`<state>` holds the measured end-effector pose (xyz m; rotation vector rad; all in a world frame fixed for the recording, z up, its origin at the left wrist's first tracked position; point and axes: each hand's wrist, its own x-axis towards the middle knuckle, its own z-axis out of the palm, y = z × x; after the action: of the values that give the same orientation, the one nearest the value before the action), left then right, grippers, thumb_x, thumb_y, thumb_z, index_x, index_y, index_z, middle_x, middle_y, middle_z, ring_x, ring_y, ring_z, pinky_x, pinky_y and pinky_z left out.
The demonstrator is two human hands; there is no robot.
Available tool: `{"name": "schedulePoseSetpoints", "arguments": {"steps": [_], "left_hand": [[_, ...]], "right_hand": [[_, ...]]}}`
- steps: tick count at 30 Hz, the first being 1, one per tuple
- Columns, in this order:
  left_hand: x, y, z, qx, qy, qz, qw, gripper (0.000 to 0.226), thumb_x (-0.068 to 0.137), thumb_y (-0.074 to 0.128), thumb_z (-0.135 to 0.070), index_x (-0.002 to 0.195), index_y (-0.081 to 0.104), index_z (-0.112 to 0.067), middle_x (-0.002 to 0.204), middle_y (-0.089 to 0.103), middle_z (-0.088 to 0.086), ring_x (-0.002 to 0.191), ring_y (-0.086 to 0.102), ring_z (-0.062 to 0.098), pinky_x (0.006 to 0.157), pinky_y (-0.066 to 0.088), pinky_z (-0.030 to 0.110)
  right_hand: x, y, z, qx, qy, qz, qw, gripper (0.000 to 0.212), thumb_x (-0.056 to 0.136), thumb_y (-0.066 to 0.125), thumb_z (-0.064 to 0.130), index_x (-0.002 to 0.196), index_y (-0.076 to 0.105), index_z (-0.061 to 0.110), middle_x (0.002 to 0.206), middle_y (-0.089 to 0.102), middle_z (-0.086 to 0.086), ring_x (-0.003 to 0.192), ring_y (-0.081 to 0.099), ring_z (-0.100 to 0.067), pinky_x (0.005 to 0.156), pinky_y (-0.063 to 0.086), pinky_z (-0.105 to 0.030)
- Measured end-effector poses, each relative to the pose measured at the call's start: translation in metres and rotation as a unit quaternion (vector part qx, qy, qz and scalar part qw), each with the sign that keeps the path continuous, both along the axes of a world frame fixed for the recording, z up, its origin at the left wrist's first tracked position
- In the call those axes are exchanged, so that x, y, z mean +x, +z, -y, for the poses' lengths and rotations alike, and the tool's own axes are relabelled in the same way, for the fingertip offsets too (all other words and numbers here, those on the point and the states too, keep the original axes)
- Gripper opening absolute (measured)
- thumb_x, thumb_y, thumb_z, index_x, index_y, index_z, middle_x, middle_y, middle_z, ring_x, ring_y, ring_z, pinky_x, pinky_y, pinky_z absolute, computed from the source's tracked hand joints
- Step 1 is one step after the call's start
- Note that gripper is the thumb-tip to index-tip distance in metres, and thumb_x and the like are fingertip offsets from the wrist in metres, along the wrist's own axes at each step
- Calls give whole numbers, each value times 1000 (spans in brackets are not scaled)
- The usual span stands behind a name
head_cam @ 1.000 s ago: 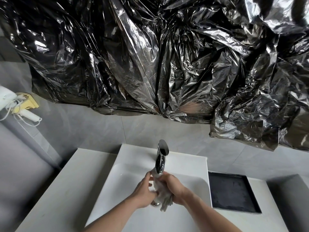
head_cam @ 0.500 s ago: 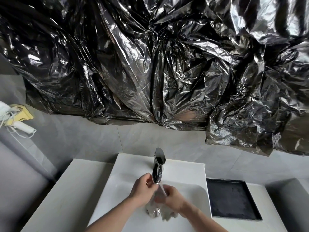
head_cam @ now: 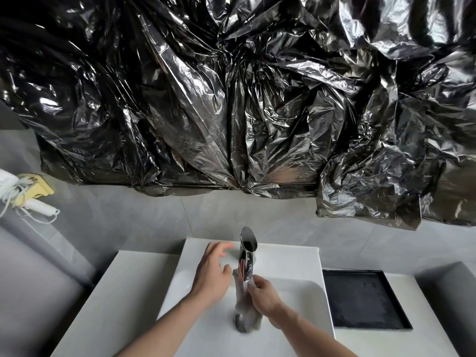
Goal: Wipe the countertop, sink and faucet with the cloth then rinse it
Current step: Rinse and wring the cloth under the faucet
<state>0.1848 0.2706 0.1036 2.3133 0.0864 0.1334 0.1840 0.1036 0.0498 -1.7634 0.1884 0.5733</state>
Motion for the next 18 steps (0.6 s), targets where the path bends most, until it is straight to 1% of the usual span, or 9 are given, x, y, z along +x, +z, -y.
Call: {"name": "schedulePoseSetpoints", "arguments": {"steps": [2, 4, 5, 6, 9, 11, 13, 14, 18], "left_hand": [[5, 18, 8, 27, -48, 24, 998, 70, 79, 48, 5, 135, 56, -36, 135, 47, -26, 124, 49, -6, 104, 39, 13], [8, 31, 15, 56, -94, 24, 994, 77, 76, 45, 6, 144, 52, -31, 146, 43, -23, 134, 42, -6, 111, 28, 7], [9, 35, 18, 72, -112, 16, 991, 79, 77, 44, 5, 147, 50, -31, 151, 39, -23, 138, 38, -4, 114, 25, 8], [9, 36, 20, 92, -125, 5, 988, 80, 77, 43, 3, 149, 47, -32, 156, 35, -23, 142, 35, -2, 118, 25, 13], [8, 35, 22, 141, -148, -11, 979, 82, 80, 41, -1, 155, 39, -35, 164, 27, -22, 148, 34, 7, 122, 29, 27], [8, 36, 22, 157, -154, -15, 975, 81, 83, 43, -2, 157, 36, -35, 166, 25, -21, 148, 35, 11, 121, 30, 29], [7, 38, 23, 169, -157, -20, 973, 81, 85, 44, -3, 159, 33, -35, 167, 23, -19, 150, 33, 12, 122, 29, 29], [6, 39, 24, 174, -158, -23, 972, 82, 85, 44, -4, 160, 31, -34, 168, 22, -18, 151, 31, 13, 122, 28, 30], [1, 41, 28, 175, -160, -43, 970, 84, 87, 44, -3, 163, 23, -33, 171, 14, -17, 153, 26, 15, 124, 26, 31]], "right_hand": [[-1, 1, -6, -3, 9, 7, 1000, 27, 101, 49, 12, 88, 70, 20, 76, 70, 10, 66, 63, -1, 66, 52, -16], [-3, 3, -10, -11, 24, 11, 1000, 22, 98, 50, 14, 89, 70, 18, 81, 71, 6, 72, 64, -5, 75, 59, -25], [-5, 5, -12, -14, 27, 11, 999, 21, 97, 48, 15, 90, 68, 15, 83, 71, 2, 73, 65, -9, 79, 61, -32], [-7, 8, -12, -11, 28, 10, 999, 21, 97, 46, 13, 88, 65, 14, 82, 70, -2, 70, 65, -12, 78, 61, -37], [-12, 17, -10, 10, 29, 8, 1000, 27, 108, 47, 13, 84, 60, 11, 78, 65, -15, 56, 58, -18, 54, 55, -33], [-16, 19, -5, 19, 24, 1, 1000, 29, 109, 43, 10, 84, 58, 8, 67, 63, -12, 45, 51, -19, 42, 44, -28], [-17, 19, 2, 13, 17, -5, 1000, 31, 104, 37, -1, 84, 58, 7, 51, 62, 0, 37, 48, -18, 38, 38, -27], [-17, 18, 4, 7, 19, -4, 1000, 32, 105, 36, 0, 83, 58, 7, 47, 61, 2, 35, 48, -18, 38, 37, -27], [-19, 17, 7, 12, 10, -6, 1000, 30, 106, 40, 4, 84, 61, 4, 46, 60, 2, 33, 50, -17, 37, 39, -25]]}}
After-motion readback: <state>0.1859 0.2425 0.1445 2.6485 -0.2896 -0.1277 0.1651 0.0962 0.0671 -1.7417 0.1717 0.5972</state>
